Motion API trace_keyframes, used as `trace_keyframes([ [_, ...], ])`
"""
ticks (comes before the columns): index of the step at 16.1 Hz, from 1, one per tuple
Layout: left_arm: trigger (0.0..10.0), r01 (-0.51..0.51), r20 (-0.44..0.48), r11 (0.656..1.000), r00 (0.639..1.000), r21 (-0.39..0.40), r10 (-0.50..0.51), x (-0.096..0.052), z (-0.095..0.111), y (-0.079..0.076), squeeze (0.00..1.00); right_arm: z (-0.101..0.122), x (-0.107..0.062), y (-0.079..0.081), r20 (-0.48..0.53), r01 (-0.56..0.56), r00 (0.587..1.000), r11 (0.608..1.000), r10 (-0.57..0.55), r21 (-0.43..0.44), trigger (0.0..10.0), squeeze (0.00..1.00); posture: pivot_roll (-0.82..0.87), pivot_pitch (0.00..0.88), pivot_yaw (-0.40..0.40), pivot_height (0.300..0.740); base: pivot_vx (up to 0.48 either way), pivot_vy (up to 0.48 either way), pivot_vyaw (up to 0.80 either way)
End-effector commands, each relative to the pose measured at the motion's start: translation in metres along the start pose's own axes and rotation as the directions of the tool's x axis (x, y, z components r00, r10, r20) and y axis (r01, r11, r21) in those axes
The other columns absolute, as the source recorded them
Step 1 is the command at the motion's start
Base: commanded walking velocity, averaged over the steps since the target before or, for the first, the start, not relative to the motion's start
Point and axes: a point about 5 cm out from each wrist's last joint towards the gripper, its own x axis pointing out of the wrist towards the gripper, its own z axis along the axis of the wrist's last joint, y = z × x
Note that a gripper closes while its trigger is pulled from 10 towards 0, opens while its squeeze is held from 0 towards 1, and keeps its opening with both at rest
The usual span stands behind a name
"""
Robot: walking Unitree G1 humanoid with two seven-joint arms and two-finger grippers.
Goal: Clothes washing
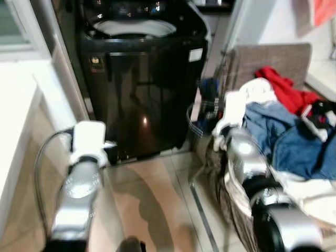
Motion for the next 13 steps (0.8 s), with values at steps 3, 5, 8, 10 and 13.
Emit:
trace_keyframes([
  [3, 10.0, 0.051, 0.048, 0.999, 0.998, -0.019, -0.05, 0.004, 0.013, -0.018, 0.0, 0.003, -0.004, -0.016, 0.025, 0.062, 0.998, 0.998, -0.063, 0.018, 0.0, 0.0, 0.02, 0.0, -0.044, 0.74, 0.0, 0.0, 0.48],
  [5, 10.0, 0.086, 0.1, 0.996, 0.992, -0.03, -0.082, 0.008, 0.023, -0.023, 0.0, 0.015, 0.002, -0.013, 0.074, 0.041, 0.996, 0.999, -0.041, -0.007, 0.0, 0.0, 0.02, 0.0, -0.04, 0.74, 0.131, 0.0, 0.2],
  [8, 10.0, 0.07, 0.134, 0.996, 0.989, -0.052, -0.062, 0.017, 0.035, -0.028, 0.0, 0.033, 0.012, -0.005, 0.12, 0.008, 0.993, 0.996, 0.002, -0.088, 5.2, 0.0, 0.01, 0.0, -0.041, 0.74, 0.48, 0.0, 0.0],
  [10, 10.0, 0.08, 0.132, 0.996, 0.988, -0.045, -0.074, 0.018, 0.035, -0.033, 0.0, 0.035, 0.014, -0.003, 0.104, -0.004, 0.994, 0.993, 0.016, -0.12, 10.0, 0.0, 0.01, 0.0, -0.042, 0.74, 0.48, 0.0, 0.33],
  [13, 10.0, 0.109, 0.156, 0.994, 0.982, -0.032, -0.103, 0.016, 0.036, -0.035, 0.0, 0.037, 0.015, -0.007, 0.122, 0.041, 0.992, 0.995, -0.03, -0.092, 10.0, 0.0, 0.01, 0.0, -0.042, 0.74, 0.48, 0.0, 0.39],
])
